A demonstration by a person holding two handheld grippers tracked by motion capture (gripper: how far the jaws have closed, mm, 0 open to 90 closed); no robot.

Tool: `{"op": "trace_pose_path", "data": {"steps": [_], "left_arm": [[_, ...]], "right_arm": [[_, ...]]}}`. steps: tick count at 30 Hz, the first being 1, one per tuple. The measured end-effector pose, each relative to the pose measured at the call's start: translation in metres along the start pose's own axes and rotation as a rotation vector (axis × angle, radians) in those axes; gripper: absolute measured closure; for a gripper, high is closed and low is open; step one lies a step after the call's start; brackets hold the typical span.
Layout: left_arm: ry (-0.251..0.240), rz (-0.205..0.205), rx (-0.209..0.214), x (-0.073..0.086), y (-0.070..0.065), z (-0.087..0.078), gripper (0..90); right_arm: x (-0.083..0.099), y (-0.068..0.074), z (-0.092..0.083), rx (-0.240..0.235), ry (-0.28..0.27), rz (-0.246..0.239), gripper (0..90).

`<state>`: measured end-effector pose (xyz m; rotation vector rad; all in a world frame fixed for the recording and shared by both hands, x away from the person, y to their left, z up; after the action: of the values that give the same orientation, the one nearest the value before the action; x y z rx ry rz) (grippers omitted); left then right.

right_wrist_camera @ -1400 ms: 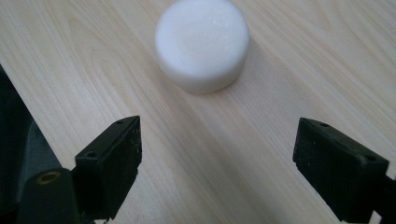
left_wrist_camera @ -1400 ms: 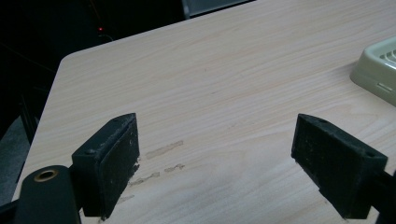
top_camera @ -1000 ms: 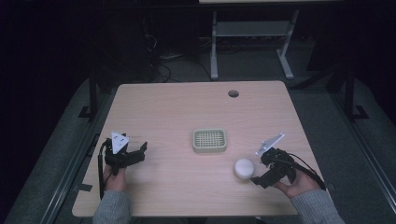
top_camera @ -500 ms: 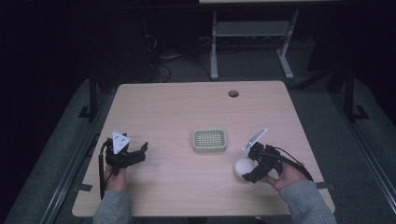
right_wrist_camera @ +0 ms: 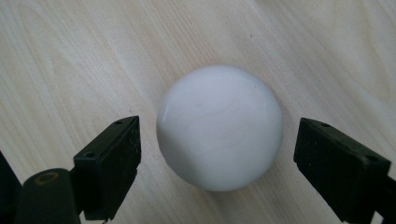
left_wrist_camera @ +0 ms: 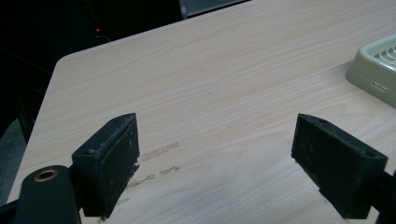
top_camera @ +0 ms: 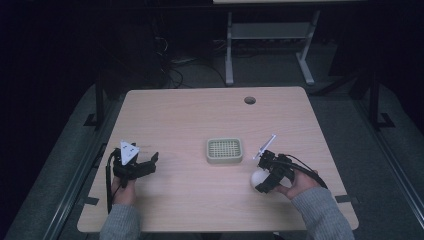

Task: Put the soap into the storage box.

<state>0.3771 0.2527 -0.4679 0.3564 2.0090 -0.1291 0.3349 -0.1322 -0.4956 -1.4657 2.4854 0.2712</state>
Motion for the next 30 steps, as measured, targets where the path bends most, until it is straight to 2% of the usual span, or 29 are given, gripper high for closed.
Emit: {"op": "trace_pose_path", "data": {"steps": [15,24,30], "left_arm": [[-0.002,-0.004,0.001,0.000,0.000,0.000,14.8],[-0.003,-0.009,-0.004,-0.001,0.001,0.001,14.8],[-0.001,-0.004,-0.006,-0.001,0.001,0.001,14.8]], "right_arm": [[-0.005,-0.001,0.021,-0.012,0.089,-0.017,14.2],[-0.004,-0.002,0.027,-0.014,0.116,-0.023,15.2],[-0.003,-0.002,0.029,-0.022,0.128,-0.024,20.0]]}}
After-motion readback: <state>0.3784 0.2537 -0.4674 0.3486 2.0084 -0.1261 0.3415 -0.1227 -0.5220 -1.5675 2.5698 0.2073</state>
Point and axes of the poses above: each handheld gripper's, and its own axes: z roughly forward along the jaws, x roughly out of its underside, y roughly to its left, the point moved 8 cm from there along z, roughly forward along the jaws, and after that the axes turned 6 degrees about -z, right-handed, at the moved point
